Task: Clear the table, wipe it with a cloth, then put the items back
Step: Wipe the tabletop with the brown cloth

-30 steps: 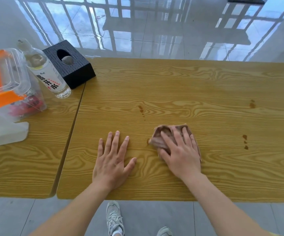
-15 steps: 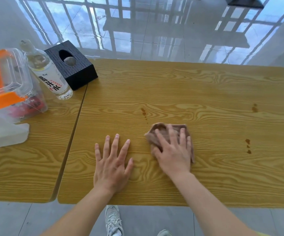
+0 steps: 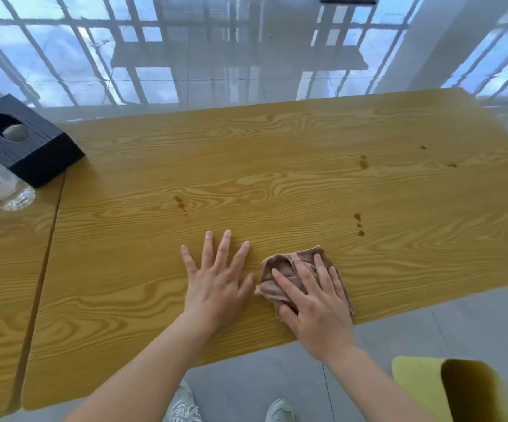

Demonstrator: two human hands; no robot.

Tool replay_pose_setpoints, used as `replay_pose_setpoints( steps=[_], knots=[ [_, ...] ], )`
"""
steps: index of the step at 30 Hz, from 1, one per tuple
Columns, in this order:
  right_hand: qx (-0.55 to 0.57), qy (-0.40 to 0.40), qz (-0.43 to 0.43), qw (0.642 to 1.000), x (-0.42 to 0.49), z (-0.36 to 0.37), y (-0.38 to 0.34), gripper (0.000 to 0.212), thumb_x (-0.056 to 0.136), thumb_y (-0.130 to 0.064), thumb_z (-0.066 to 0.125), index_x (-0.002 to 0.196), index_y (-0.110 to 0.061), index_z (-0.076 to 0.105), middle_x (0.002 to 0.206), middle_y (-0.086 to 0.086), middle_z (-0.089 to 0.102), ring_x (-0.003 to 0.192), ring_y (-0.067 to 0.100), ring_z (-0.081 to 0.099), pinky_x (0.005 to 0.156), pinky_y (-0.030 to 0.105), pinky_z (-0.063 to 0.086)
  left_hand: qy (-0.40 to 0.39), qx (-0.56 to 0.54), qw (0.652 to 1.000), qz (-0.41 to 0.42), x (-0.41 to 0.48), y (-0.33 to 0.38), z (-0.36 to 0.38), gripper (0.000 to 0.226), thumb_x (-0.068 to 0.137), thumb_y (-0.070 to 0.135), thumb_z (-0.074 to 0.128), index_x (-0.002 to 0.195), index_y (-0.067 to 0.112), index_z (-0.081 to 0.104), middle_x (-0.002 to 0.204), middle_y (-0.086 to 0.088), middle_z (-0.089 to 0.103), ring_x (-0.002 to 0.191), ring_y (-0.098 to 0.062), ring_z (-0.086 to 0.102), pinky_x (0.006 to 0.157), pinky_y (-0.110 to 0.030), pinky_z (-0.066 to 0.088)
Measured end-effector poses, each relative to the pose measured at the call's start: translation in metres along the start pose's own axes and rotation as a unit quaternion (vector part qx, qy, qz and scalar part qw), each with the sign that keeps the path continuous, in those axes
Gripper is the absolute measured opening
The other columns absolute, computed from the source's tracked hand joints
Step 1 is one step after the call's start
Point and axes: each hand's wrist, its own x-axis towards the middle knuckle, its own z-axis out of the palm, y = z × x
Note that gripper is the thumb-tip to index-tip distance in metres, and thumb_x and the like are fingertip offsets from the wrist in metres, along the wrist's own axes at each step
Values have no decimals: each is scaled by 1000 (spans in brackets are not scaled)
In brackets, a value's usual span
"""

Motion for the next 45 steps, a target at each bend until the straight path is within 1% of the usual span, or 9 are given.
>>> replay_pose_setpoints(
  steps=[3,9,14,21,27,30,33,39,45],
  knots=[
    [-11,1,-54,999,-17,-7,52,54,89,-59,53,141,-49,48,161,-6,32,150,30,24,120,53,22,-7,10,1000,12,34,29,-2,66,95,65,11,156,44,8,168,-1,-3,153,-33,-13,114,-70,-10],
    [9,14,199,980,22,-10,67,59,90,-68,32,146,-50,40,163,-4,26,151,36,15,122,54,13,-17,23,1000,5,61,54,-1,65,94,72,8,154,50,-7,167,-1,-14,151,-34,-21,113,-70,-13],
    [-4,-17,15,1000,-17,-16,91,58,90,-65,44,146,-49,42,163,-5,27,151,32,19,121,54,19,-24,24,999,3,60,53,-3,65,93,73,6,153,51,-11,167,0,-18,150,-32,-24,114,-68,-13],
    [8,-60,301,952,39,-30,132,68,92,-74,17,154,-47,18,168,-1,5,152,34,1,122,54,4,-18,21,1000,1,60,54,-4,66,92,74,4,152,53,-12,167,1,-18,150,-31,-25,115,-66,-13],
    [-2,-28,58,998,-1,-22,114,61,94,-73,30,148,-47,37,164,-2,24,152,33,17,121,53,18,-6,16,1000,5,57,51,2,66,89,76,-1,152,55,-6,168,2,-10,151,-29,-22,116,-66,-12],
    [-8,-19,153,988,10,-29,157,66,91,-77,18,151,-51,27,166,-7,13,154,27,8,124,48,9,3,13,1000,5,60,54,6,69,92,75,4,155,49,15,168,-4,12,154,-32,-3,115,-70,-1],
    [8,-23,272,962,36,-29,158,70,88,-77,12,152,-50,22,167,-3,9,153,33,3,123,51,4,1,14,998,54,81,88,6,73,91,76,1,156,46,16,168,-3,10,155,-29,-2,116,-69,-1],
    [16,-39,122,992,12,-29,142,64,91,-78,19,149,-53,28,166,-6,17,152,33,13,118,52,10,25,46,997,62,105,121,17,70,92,77,15,154,46,25,165,-2,23,153,-36,12,112,-74,10],
    [47,-50,271,960,67,-42,144,69,92,-75,15,155,-48,1,166,-4,-16,150,35,-21,120,54,-13,24,56,997,55,107,121,19,70,91,77,21,153,45,29,164,-2,27,152,-34,17,111,-74,14]
  ],
)
